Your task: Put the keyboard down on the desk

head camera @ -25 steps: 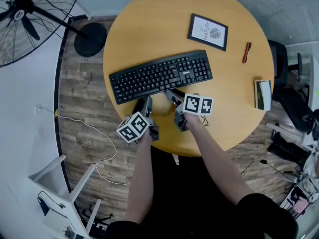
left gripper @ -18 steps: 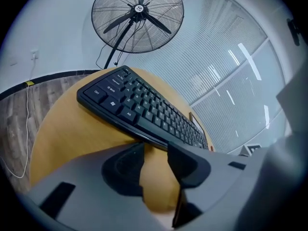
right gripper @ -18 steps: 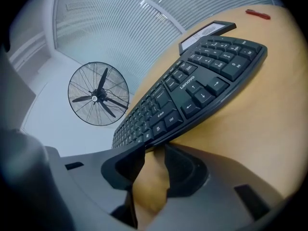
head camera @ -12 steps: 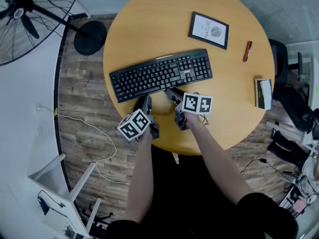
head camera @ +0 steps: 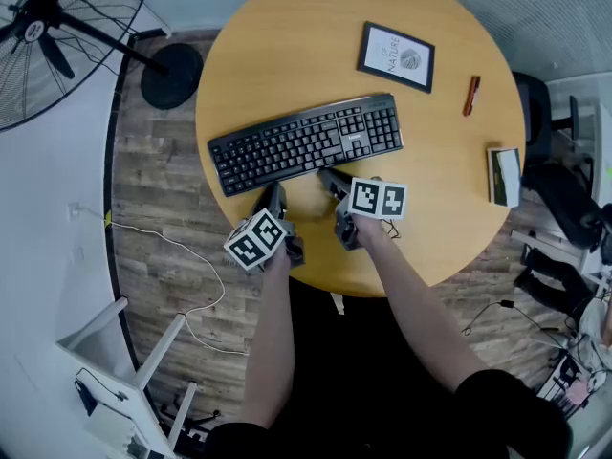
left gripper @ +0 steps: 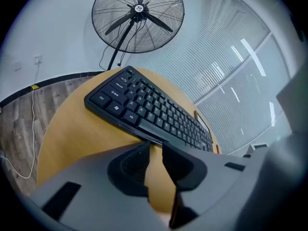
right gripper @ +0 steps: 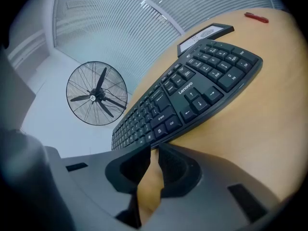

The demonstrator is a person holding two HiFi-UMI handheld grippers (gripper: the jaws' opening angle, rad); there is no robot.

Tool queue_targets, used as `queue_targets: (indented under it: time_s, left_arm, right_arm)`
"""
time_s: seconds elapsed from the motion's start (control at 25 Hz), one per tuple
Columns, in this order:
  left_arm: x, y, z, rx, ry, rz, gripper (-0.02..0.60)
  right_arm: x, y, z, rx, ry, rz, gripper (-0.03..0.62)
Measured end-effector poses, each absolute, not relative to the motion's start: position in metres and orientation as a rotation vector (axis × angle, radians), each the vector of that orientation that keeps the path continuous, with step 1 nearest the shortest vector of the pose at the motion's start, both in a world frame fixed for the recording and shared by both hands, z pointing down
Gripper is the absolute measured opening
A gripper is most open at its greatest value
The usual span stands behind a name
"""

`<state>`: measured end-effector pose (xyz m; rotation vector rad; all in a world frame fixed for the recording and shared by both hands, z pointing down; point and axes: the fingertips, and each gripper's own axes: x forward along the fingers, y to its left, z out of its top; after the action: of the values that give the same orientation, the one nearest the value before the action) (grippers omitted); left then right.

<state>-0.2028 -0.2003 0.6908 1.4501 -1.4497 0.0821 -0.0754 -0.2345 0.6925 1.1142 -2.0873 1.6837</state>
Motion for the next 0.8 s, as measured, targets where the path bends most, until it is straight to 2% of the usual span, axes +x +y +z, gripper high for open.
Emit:
queue_targets:
  time_s: [0.8]
  left_arm:
    - [-0.18,-0.171,0.653,1.527,-1.53,0.088,0.014]
  right_arm:
    - [-0.05,-0.212,0.65,1.112,-2.225,1.523,0.016]
